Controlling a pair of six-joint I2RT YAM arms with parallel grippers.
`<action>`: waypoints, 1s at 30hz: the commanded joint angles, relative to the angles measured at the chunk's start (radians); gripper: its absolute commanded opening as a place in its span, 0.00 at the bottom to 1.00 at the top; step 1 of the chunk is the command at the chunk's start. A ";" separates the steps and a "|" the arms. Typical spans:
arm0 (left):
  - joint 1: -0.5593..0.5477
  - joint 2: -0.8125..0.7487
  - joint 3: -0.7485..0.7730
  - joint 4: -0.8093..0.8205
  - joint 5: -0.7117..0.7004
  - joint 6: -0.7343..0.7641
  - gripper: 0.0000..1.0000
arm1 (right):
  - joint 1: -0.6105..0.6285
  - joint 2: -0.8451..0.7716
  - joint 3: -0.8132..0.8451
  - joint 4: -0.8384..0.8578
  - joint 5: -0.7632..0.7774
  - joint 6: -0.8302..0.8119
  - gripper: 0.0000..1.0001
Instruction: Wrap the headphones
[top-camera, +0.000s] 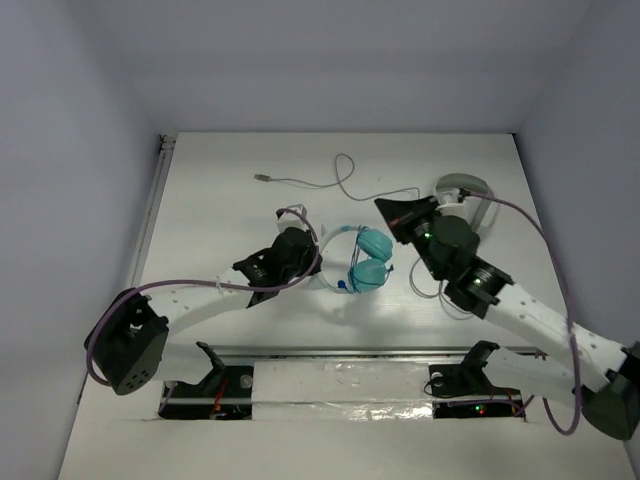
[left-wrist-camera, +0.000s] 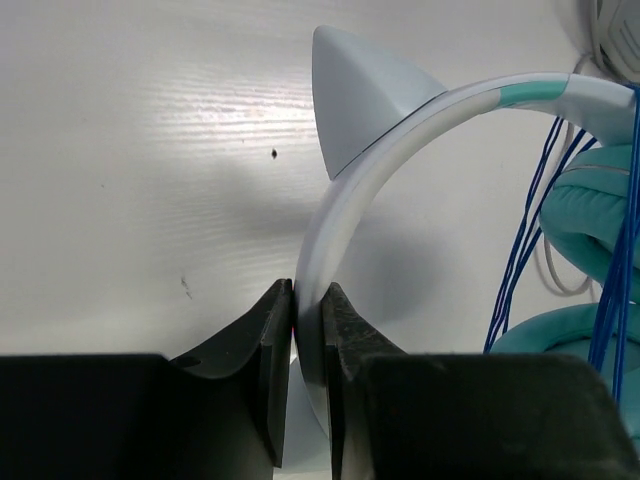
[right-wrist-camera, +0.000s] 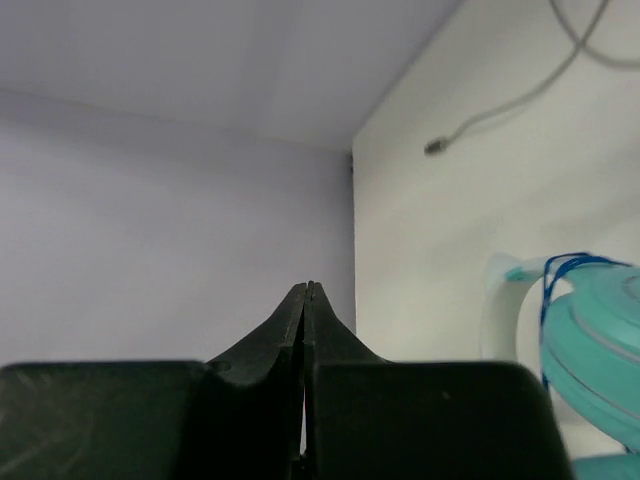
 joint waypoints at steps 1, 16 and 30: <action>0.005 -0.055 0.074 -0.014 -0.077 0.055 0.00 | 0.006 -0.170 0.021 -0.140 0.188 -0.223 0.02; 0.086 0.175 0.143 0.021 -0.082 0.135 0.03 | 0.006 -0.567 -0.017 -0.566 0.176 -0.378 0.26; 0.086 -0.214 0.127 -0.090 -0.247 0.135 0.99 | 0.006 -0.598 0.211 -0.716 0.210 -0.503 1.00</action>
